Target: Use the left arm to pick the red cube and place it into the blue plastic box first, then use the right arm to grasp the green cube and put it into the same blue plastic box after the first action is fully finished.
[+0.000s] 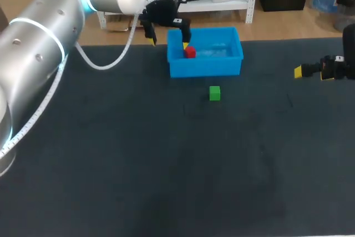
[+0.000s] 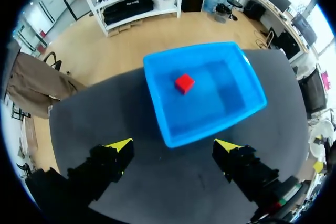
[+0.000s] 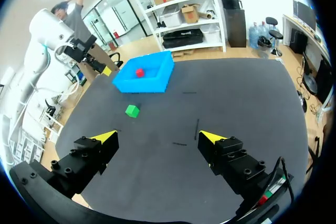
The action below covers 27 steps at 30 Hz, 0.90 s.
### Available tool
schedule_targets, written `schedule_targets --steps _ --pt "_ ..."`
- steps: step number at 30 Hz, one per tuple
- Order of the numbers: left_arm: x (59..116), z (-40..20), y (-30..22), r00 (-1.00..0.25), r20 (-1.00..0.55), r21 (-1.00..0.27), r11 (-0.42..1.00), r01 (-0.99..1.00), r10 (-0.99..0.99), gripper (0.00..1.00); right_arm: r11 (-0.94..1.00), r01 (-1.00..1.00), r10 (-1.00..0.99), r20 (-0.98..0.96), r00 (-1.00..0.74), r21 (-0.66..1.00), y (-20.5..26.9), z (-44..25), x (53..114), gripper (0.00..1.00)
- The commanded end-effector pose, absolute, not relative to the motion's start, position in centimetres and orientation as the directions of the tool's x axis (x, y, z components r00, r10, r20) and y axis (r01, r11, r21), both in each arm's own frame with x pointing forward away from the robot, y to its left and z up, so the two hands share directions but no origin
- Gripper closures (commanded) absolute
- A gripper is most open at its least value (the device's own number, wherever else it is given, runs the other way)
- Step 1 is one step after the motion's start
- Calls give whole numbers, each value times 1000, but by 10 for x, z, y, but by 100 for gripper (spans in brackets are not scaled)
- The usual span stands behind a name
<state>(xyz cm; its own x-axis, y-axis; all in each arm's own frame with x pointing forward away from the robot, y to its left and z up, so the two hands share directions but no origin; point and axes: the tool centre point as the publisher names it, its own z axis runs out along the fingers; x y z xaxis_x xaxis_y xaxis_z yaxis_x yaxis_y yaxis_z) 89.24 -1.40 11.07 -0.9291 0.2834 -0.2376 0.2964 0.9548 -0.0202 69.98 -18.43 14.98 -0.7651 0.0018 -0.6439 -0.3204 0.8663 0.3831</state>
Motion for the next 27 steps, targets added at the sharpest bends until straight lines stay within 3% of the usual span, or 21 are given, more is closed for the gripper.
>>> schedule_targets --steps 1,27 --pt "890 115 -12 -948 -77 -19 950 312 310 0 866 -321 1 -644 -765 383 -185 150 700 0" --pt "831 107 21 -948 -142 -129 944 304 286 0 866 -321 1 -644 -765 383 -185 150 700 0"
